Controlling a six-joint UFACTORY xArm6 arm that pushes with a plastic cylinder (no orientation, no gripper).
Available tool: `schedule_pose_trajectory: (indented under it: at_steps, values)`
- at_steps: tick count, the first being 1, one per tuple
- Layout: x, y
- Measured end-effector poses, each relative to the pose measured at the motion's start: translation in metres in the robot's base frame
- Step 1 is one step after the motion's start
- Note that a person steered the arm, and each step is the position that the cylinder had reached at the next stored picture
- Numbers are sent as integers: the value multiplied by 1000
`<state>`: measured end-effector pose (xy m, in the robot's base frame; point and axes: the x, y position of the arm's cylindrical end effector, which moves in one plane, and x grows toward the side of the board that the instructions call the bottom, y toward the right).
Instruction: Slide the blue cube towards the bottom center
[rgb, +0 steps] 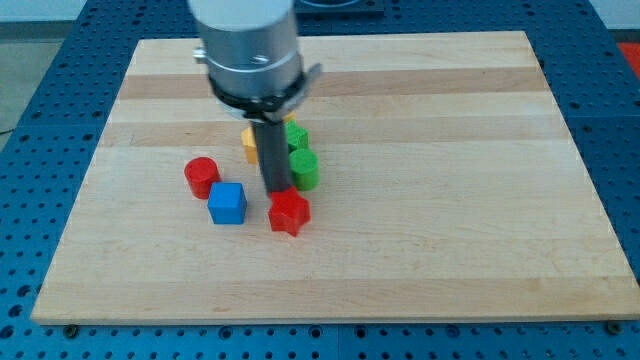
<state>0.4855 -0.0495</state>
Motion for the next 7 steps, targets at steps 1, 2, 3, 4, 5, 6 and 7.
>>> schedule_pose_trajectory:
  at_steps: [1,2,3,4,5,6,7]
  values:
    - [-2,6]
    - [4,10]
    - [37,14]
    - [41,14]
    - [14,2]
    - [-23,-26]
    - [-21,-77]
